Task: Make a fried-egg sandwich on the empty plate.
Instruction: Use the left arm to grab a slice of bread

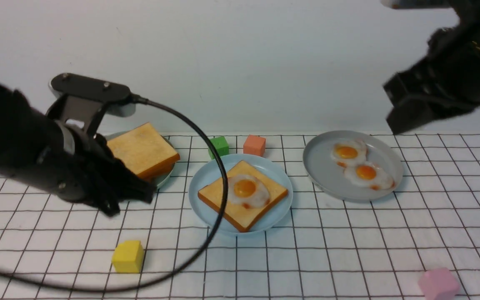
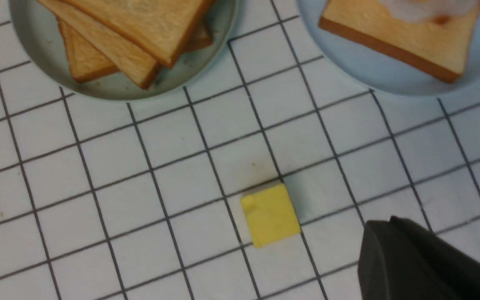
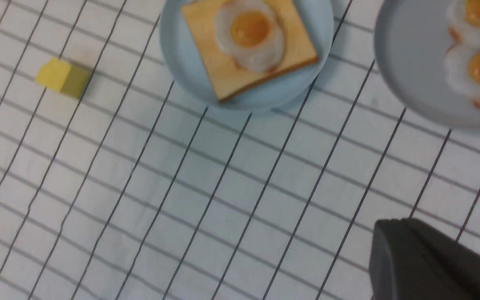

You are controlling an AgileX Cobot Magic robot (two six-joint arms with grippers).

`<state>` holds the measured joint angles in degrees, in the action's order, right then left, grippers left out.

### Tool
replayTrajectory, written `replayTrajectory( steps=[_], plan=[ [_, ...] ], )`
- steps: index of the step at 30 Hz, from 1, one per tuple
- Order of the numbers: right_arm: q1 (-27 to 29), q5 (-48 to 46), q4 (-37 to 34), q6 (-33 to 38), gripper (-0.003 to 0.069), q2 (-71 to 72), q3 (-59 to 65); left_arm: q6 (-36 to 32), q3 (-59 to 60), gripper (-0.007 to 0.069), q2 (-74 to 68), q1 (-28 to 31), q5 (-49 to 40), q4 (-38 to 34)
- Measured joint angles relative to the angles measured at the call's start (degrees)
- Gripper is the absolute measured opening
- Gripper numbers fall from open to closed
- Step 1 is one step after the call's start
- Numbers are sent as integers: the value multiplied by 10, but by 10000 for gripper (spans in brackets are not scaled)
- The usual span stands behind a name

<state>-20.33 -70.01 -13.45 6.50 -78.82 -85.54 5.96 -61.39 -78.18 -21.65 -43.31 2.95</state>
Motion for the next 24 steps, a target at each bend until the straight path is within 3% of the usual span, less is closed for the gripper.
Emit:
replayTrajectory(
  steps=[5,10,14,18,24],
  plan=[
    [-55,98,-3,39,4,140,151,-78,-79,-13,-117,81,14,-54],
    [-83,131,-15,70,4,216,218,-89,-129,8,-188,95,25,-46],
    [-86,124,-22,82,4,251,244,-131,-167,133,-245,95,40,-42],
    [-86,115,-22,84,5,252,249,-186,-175,311,-279,95,78,-42],
    [-86,115,-22,84,8,247,249,-249,-175,400,-311,95,111,-42]
  ],
)
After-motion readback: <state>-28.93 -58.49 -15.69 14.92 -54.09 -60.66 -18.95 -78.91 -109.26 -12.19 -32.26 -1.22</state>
